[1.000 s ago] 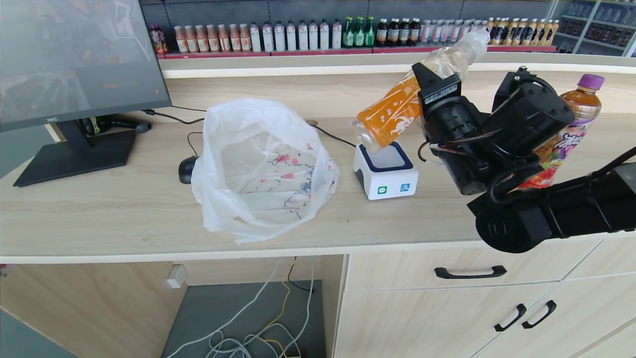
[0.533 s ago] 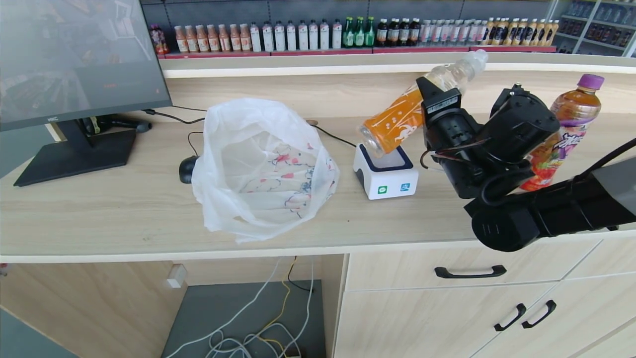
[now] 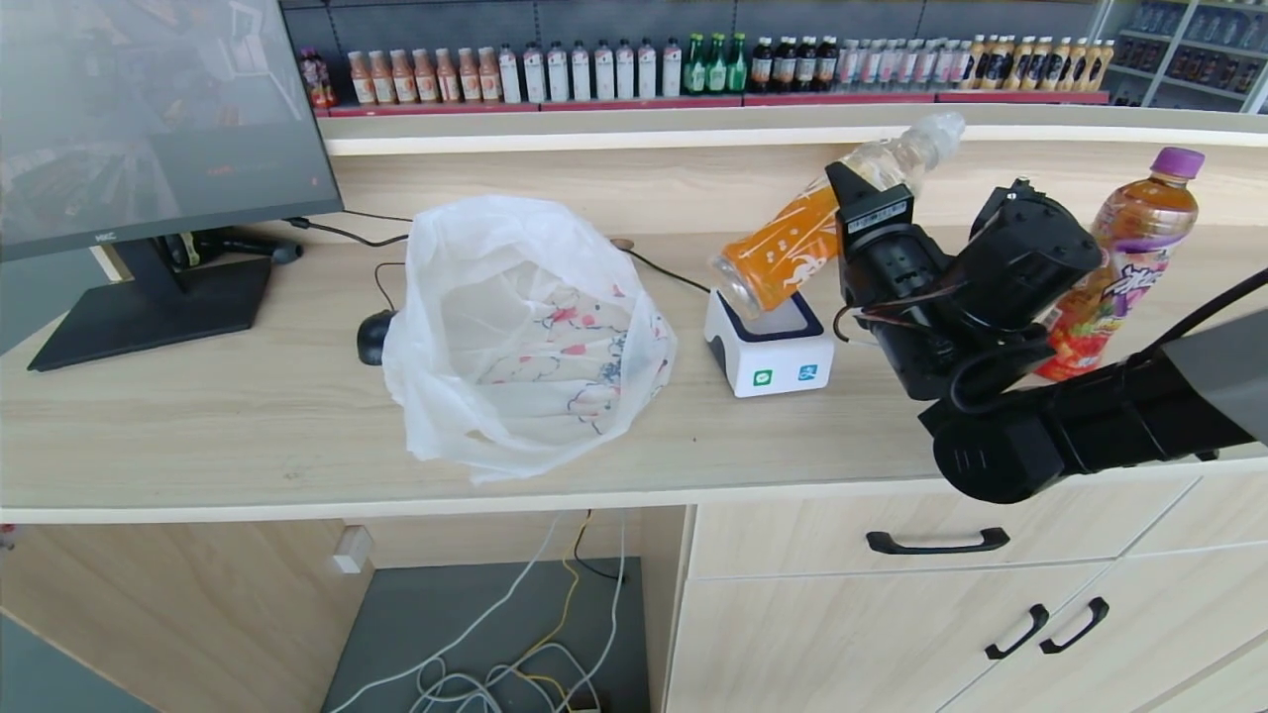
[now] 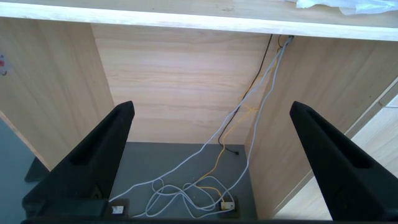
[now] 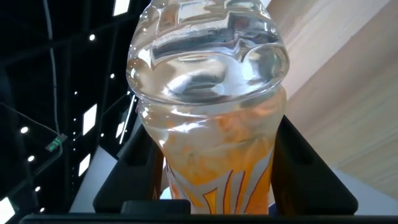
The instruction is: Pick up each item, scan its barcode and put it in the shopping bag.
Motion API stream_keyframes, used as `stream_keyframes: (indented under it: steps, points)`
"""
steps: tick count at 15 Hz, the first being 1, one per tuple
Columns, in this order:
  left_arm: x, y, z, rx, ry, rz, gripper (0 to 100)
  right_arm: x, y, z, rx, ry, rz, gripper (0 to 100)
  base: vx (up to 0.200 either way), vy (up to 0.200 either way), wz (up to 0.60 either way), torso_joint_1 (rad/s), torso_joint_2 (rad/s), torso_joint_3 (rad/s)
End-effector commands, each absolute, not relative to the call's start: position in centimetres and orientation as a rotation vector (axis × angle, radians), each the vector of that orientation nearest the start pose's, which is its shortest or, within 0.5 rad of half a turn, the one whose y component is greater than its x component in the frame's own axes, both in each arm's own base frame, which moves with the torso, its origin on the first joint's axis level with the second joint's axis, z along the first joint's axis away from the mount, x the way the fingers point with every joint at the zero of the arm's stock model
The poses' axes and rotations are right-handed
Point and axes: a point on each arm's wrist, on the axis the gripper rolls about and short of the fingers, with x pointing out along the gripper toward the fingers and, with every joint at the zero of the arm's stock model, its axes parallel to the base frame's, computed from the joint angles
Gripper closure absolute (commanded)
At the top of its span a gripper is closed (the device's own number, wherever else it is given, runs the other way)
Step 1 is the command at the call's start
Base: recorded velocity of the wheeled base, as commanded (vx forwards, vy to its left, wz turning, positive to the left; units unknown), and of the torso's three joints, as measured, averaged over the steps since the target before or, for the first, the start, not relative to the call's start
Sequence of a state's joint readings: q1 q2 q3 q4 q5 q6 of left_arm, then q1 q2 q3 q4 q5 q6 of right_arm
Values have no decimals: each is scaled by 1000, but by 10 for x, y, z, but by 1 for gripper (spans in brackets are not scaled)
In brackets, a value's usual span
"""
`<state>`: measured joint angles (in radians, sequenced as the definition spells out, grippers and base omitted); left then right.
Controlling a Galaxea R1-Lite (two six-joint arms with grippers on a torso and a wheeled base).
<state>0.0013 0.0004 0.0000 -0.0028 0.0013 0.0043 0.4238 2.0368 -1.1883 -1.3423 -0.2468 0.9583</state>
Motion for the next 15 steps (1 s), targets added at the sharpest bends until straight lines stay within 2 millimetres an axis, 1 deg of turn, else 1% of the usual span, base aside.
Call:
stream_keyframes:
  steps: [1,4,9,15]
  points:
    - [-23,0,76,5,-3,3,0,365,158,234,1116,-349,390,100,0,0,0,0,0,0]
    - [-23,0,76,3,-2,3,0,369,160,226,1119,-333,374,100,0,0,0,0,0,0]
    - [-23,0,76,5,-3,3,0,371,160,223,1118,-328,372,100,0,0,0,0,0,0]
    - [-23,0,76,5,-3,3,0,370,160,225,1119,-331,371,100,0,0,0,0,0,0]
